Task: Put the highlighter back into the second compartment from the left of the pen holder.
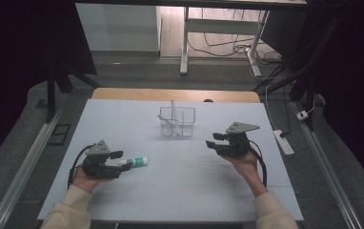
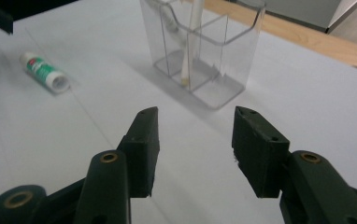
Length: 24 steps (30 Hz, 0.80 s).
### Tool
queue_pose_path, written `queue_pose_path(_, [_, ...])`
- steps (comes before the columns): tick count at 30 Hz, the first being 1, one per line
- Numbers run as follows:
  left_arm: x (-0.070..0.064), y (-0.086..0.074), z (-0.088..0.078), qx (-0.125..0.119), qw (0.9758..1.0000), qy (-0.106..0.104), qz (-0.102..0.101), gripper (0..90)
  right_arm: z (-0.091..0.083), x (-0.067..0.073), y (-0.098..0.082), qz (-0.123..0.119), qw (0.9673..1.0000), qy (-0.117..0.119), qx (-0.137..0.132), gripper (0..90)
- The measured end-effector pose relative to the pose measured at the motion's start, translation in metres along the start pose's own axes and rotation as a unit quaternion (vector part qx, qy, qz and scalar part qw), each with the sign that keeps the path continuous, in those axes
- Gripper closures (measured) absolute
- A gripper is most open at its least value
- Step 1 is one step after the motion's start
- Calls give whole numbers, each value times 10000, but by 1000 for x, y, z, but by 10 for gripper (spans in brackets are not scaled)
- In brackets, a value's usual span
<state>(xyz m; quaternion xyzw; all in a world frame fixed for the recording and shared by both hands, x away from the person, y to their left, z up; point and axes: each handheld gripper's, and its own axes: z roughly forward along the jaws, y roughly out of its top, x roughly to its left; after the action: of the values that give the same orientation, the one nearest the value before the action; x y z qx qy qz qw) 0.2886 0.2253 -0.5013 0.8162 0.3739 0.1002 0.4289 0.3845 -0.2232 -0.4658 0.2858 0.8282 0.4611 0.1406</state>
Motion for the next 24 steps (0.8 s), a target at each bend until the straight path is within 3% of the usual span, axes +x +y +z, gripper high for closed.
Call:
queue_pose_path(9, [2, 0, -2, -40, 10000, 32, -42, 344, -17, 2, -25, 74, 9998, -75, 195, 485])
queue_pose_path(18, [10, 2, -9, -152, 9996, 174, -139, 343, -27, -1, -41, 120, 9997, -69, 223, 466])
queue_pose_path(24, [11, 3, -9, 2, 9995, 320, -42, 343, -31, -3, -45, 82, 9995, -126, 262, 459])
